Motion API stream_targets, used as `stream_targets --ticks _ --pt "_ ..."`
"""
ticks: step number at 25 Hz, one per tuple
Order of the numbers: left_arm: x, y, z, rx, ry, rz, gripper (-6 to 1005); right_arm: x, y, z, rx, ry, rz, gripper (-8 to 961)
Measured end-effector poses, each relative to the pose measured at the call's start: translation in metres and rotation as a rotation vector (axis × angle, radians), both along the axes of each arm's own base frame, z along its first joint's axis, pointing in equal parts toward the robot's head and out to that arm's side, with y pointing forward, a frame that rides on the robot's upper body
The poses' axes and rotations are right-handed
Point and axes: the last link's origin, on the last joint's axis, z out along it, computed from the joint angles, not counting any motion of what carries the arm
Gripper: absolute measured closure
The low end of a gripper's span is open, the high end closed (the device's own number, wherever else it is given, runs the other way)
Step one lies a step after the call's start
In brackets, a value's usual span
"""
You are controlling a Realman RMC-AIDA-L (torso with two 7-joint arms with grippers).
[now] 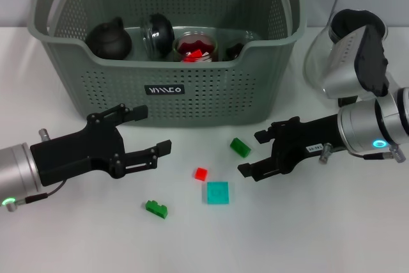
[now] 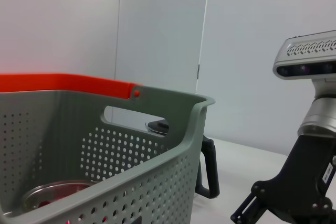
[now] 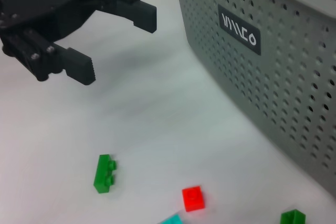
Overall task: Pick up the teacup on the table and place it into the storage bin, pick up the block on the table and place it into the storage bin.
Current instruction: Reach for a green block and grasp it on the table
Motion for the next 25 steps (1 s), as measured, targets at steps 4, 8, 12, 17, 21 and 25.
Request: stream_targets --ticks 4,8,12,17,21,25 --pt "0.0 0.0 0.0 0.0 0.0 0.0 159 0.0 0.005 -0.003 0.028 -0.015 0.005 27" --pt "0.0 0.0 0.0 0.0 0.0 -0.001 159 -0.001 0.01 -0.005 0.058 -0.026 0.01 28" --pt "0.001 0.0 0.0 -0.001 -0.001 -0.002 159 -0.003 0.013 -0.008 0.074 -0.032 0.014 33" --pt "0.001 0.0 -0.001 -0.002 -0.003 -0.004 159 -0.007 0.017 -0.013 0.081 -0.045 0.019 46" --pt "0.002 0.0 -0.001 -0.003 -0.005 -0.006 159 -0.009 0.019 -0.015 0.088 -0.058 0.025 53" --pt "0.002 0.0 -0.001 -0.005 -0.007 -0.008 159 -0.01 0.02 -0.019 0.095 -0.074 0.028 59"
